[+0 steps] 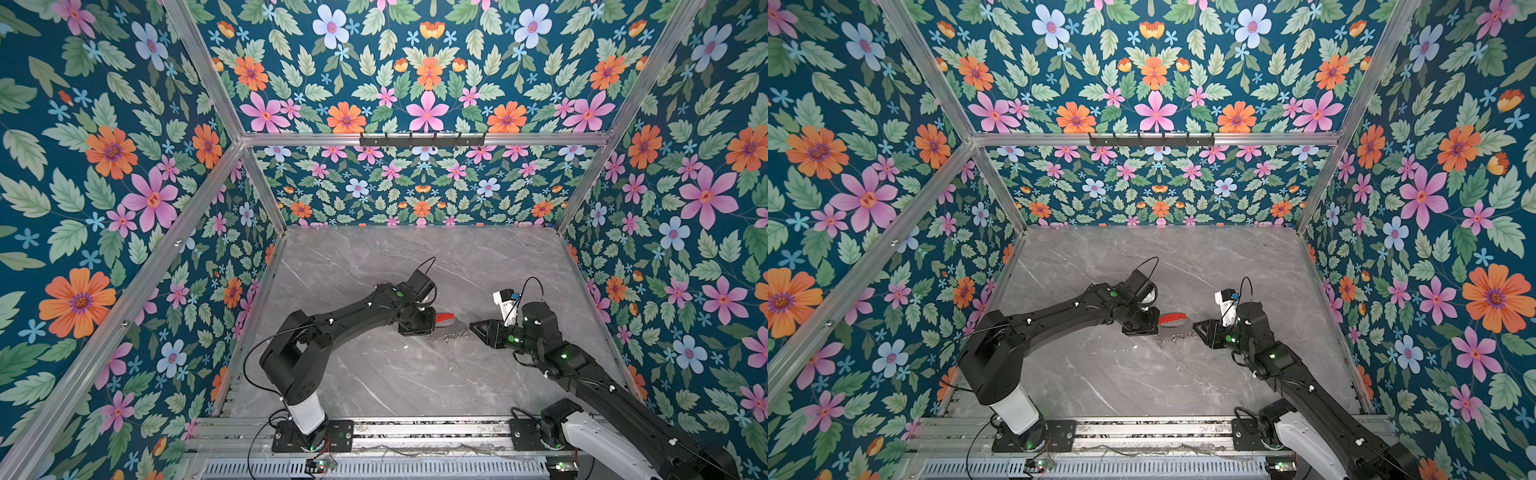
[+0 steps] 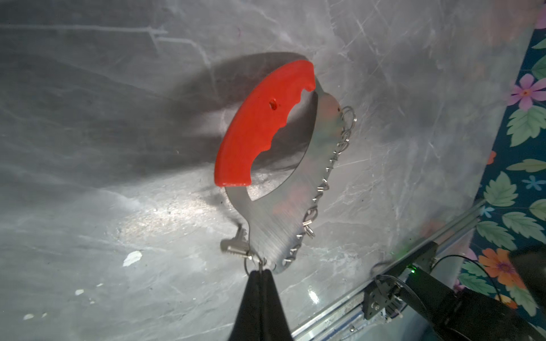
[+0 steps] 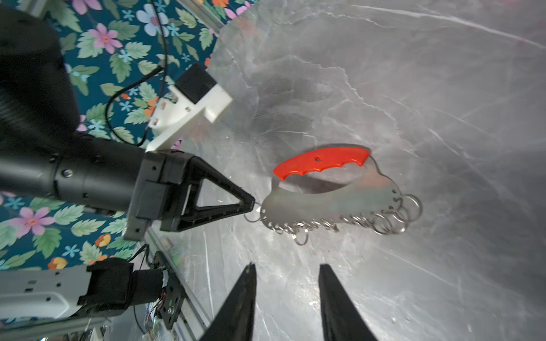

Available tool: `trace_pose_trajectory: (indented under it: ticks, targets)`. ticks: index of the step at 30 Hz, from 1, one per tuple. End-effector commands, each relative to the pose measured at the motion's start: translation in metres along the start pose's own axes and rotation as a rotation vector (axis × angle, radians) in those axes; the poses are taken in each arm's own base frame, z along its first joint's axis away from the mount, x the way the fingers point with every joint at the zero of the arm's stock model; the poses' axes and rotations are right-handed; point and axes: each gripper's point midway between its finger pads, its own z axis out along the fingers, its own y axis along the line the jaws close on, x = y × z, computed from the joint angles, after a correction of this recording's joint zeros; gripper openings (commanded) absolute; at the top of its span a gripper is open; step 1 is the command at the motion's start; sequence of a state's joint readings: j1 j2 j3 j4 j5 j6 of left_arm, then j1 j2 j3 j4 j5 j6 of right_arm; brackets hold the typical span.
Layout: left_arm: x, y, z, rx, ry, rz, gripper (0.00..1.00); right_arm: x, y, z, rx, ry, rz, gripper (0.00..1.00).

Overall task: Remove the keys from the keyring
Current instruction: 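Lift the key holder with the left gripper while the right gripper approaches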

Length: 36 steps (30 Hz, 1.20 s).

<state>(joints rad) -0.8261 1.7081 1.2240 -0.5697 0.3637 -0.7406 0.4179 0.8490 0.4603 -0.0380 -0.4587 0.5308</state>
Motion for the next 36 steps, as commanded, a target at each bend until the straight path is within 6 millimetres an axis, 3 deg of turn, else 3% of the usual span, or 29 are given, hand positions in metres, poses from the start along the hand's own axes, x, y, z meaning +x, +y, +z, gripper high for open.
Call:
trace_pose_trajectory:
  ticks: [1, 13, 21, 32, 36]
  targets:
    - [-0.006, -0.013, -0.015, 0.072, -0.002, -0.044, 0.0, -0.018, 0.033, -0.001, -0.124, -0.05, -0.131, 0.37]
    - [-0.039, -0.041, -0.073, 0.257, -0.112, -0.105, 0.0, -0.029, 0.105, 0.0, -0.221, -0.076, -0.424, 0.36]
    - [-0.042, -0.046, -0.09, 0.35, -0.125, -0.189, 0.0, -0.034, 0.109, 0.009, -0.152, -0.047, -0.518, 0.26]
    - [-0.037, -0.029, -0.104, 0.399, -0.118, -0.301, 0.0, -0.026, 0.103, 0.026, 0.031, 0.013, -0.729, 0.26]
    - [-0.036, -0.03, -0.109, 0.419, -0.117, -0.308, 0.0, -0.023, 0.113, 0.028, 0.003, -0.019, -0.812, 0.27]
